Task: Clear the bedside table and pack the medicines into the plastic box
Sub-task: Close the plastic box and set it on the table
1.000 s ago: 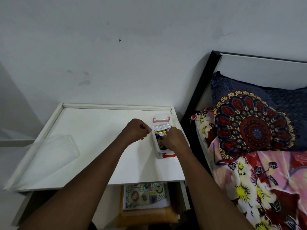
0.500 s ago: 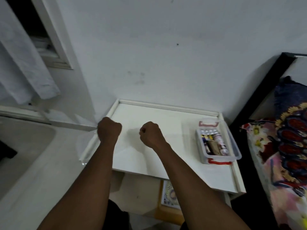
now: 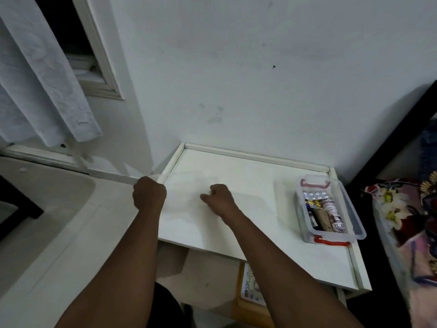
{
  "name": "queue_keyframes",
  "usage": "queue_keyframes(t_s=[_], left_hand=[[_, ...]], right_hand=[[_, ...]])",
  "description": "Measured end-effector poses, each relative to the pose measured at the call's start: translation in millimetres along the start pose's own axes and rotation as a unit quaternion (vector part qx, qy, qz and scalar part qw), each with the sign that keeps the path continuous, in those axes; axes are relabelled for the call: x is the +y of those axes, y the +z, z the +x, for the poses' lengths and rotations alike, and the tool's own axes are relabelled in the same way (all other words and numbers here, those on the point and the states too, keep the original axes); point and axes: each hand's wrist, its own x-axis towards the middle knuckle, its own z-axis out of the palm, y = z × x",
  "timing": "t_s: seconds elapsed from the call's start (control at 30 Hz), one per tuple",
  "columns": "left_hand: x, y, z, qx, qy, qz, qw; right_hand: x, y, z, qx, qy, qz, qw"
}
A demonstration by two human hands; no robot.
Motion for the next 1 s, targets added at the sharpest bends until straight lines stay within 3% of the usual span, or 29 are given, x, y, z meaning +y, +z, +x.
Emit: queue_keyframes(t_s=[0.1, 0.17, 0.3, 0.47, 0.53, 0.67, 0.73, 1.0], left_hand=[[29, 13, -8, 0.007, 0.077, -0.052, 0.996], [54, 29, -23, -0.037, 0.113, -0.112, 0.987], [103, 64, -67, -0.204, 0.105, -0.265, 0.937], [143, 109, -149, -0.356, 0.199, -0.242, 0.88], [149, 124, -176, -0.404, 0.207, -0.225, 0.862], [150, 144, -203, -0.365, 0.239, -0.127, 0.891], [148, 149, -202, -0.356, 0.242, -0.096, 0.897], [143, 143, -195, -0.45, 0.133, -0.201, 0.86]], right_hand=[[4, -47, -1, 0.153, -0.013, 0.037, 0.987], [9, -91, -8, 0.235, -0.016, 0.069, 0.97], [29, -183, -34, 0.345, 0.0, 0.125, 0.93], [80, -278, -84, 0.415, 0.054, 0.075, 0.905], [101, -298, -102, 0.432, 0.1, 0.046, 0.895], [126, -309, -113, 0.456, 0.148, 0.056, 0.876], [128, -307, -110, 0.431, 0.171, 0.049, 0.884], [131, -301, -98, 0.383, 0.209, 0.063, 0.898]])
